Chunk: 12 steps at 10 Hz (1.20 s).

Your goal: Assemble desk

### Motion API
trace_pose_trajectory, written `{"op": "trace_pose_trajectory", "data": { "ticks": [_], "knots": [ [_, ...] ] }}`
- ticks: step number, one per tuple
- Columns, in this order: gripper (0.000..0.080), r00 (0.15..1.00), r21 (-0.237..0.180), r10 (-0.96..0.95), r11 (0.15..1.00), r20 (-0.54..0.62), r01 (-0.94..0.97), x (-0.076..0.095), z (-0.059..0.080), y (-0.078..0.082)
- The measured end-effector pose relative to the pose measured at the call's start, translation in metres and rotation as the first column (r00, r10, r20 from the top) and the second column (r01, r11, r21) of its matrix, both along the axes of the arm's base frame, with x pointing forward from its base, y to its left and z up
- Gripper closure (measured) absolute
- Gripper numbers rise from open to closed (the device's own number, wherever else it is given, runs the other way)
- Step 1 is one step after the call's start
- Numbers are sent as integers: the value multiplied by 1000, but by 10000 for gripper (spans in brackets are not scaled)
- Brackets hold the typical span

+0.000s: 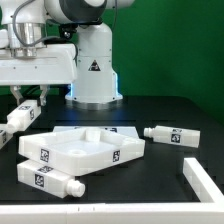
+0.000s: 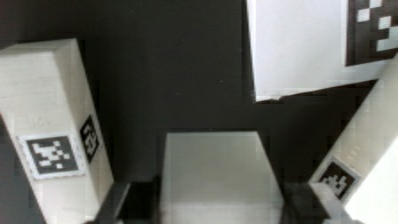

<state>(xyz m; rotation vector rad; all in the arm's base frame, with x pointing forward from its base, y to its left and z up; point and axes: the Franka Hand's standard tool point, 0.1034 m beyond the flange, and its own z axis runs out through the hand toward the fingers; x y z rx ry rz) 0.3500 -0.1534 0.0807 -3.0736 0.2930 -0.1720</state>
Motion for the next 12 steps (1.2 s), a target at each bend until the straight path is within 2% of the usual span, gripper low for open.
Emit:
{"op": "trace_pose_trajectory", "data": {
  "ticks": [1,2,3,5,6,10,11,12],
  "knots": [
    [512,1000,0,0,1000,0,0,0,0,0],
    [512,1000,32,-4,999,-17,4,0,-1,0],
    [512,999,84,-27,996,-39,30,5,-1,-7],
    [512,996,142,-36,989,-77,47,16,-2,-19],
    [512,993,154,-56,986,-101,72,19,-5,-20],
    [512,993,152,-44,986,-111,61,18,-8,-18],
    [512,995,117,-10,993,-104,22,13,-18,-25],
    [512,992,108,-9,994,-124,22,9,-29,-25]
  ]
}}
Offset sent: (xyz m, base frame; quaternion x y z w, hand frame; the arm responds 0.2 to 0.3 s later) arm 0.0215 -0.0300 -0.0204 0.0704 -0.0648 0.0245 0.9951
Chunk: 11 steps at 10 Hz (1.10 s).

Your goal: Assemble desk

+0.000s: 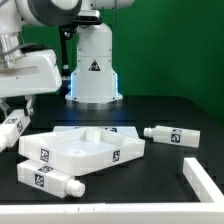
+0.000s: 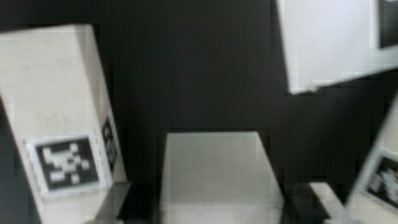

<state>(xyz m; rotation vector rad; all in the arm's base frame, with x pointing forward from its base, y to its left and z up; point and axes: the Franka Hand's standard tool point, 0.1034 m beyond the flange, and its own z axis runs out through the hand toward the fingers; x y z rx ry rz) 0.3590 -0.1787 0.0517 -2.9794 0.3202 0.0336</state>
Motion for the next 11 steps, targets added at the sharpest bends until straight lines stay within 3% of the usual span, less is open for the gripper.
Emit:
{"op": "trace_pose_trajectory", "data": {
  "ticks": [2,3,7,11],
  "knots": [
    [512,1000,-19,3,1000,-20,-3,-10,-18,0],
    [512,1000,-49,16,999,-17,-17,-11,-22,3],
    [512,998,-133,62,989,-2,-62,-12,-31,32],
    [512,999,-133,54,990,10,-52,-8,-28,37]
  ]
}}
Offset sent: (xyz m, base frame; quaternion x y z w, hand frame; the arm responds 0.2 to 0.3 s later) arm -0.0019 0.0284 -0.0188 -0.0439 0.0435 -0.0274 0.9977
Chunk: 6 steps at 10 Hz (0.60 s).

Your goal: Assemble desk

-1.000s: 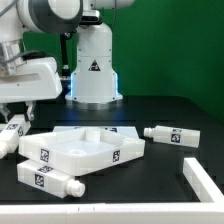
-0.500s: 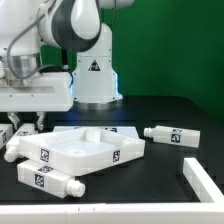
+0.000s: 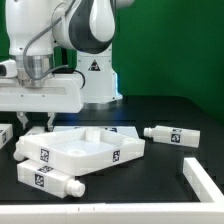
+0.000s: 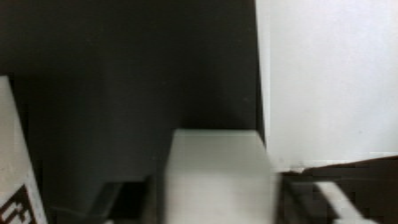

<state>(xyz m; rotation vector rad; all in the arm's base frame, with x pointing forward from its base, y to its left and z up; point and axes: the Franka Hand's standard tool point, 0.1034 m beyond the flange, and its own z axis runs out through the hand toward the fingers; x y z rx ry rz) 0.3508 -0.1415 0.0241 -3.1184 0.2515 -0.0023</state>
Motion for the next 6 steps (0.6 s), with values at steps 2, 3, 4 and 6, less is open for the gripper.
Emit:
{"op": "trace_pose_trajectory", "data": {
  "ticks": [2,3,4,6],
  "knots": [
    [206,1000,0,-9,1000,1,9,0,0,0],
    [167,1000,12,-6,1000,-7,6,2,0,0],
    [167,1000,49,3,999,-24,-2,10,9,9],
    [153,998,74,47,996,-29,-44,32,40,15]
  ]
}}
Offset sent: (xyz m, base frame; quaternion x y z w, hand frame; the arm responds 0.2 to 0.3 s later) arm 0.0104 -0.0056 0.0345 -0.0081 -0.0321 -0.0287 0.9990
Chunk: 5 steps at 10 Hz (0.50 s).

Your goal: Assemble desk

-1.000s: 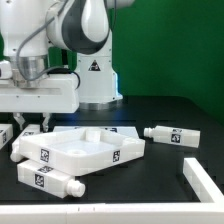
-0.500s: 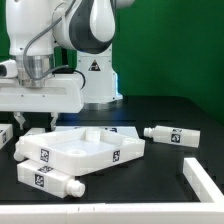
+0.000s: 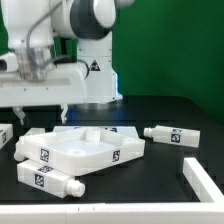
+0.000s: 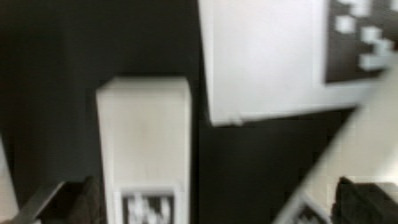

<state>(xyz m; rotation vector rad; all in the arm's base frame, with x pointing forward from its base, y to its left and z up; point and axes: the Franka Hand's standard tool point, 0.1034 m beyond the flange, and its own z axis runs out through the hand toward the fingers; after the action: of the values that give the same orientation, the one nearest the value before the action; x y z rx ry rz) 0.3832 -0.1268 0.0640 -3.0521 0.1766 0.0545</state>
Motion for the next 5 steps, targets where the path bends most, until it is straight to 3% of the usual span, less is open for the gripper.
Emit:
{"op": "trace_pose_trajectory", "data": {
  "ticks": [3,5],
  "knots": [
    [151,1000,-5,12,1000,-3,-12,0,0,0],
    [151,992,-13,-127,992,-6,127,12,3,17]
  ]
}}
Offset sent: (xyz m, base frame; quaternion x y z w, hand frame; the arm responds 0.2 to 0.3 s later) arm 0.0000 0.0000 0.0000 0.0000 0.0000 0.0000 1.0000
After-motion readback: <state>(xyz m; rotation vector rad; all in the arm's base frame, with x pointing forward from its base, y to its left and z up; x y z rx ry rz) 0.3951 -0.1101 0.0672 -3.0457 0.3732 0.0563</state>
